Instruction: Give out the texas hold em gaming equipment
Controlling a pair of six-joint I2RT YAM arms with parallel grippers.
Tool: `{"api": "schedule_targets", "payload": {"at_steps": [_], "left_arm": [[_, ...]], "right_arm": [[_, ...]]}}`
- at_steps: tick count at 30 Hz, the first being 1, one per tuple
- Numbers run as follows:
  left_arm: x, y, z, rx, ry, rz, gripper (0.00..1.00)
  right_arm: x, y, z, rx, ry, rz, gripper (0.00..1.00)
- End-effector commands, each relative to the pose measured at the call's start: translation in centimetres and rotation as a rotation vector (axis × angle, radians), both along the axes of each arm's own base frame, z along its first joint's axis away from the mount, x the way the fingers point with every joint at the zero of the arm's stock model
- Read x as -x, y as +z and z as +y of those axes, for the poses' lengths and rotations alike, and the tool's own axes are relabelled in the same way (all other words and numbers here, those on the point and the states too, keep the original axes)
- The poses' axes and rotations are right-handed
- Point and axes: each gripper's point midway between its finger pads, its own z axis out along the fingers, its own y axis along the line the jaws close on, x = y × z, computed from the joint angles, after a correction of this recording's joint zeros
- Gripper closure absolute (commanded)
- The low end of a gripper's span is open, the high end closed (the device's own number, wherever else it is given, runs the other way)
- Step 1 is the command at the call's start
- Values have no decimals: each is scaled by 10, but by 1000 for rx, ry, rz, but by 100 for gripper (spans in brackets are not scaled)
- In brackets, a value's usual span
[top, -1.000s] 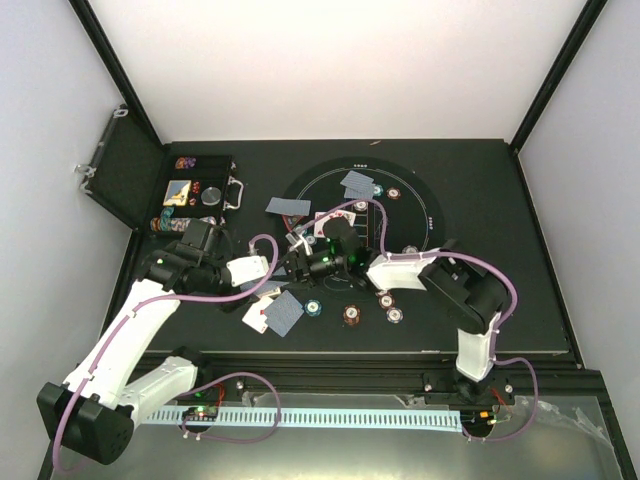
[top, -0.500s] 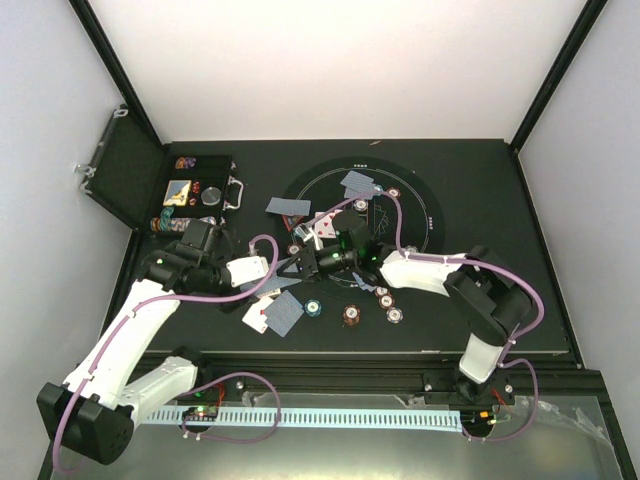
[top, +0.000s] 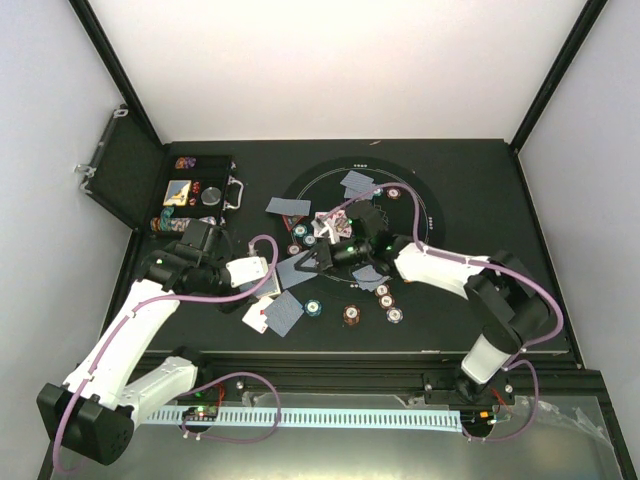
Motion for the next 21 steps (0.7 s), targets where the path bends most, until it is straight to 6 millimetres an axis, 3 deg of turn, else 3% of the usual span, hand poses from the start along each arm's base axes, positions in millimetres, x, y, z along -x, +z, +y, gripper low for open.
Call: {"api": "schedule_targets", "payload": {"at_steps": [1, 4, 6, 9, 11, 15, 21], "left_arm": [[-2, 12, -3, 23, -10, -38, 98], [-3, 11, -2, 19, -10, -39, 98], [-3, 11, -2, 19, -7, -36, 99], [-4, 10, -3, 23, -4, -28, 98], [-4, 9, -4, 28, 0, -20, 98], [-4, 9, -3, 25, 3, -18, 98], [-5, 11, -2, 12, 6, -24, 98]], "right_arm": [[-25, 11, -29, 73, -35, -99, 99], [-62, -1, -62, 354, -109, -285, 99], [-104, -5, -93, 612, -218, -510, 99], [-149, -6, -135, 913, -301, -790, 99], [-172, -5, -152, 1079, -329, -947, 99], [-200, -21, -156, 1320, -277, -1174, 99], [-215, -66, -140, 1505, -109, -1359, 99]]}}
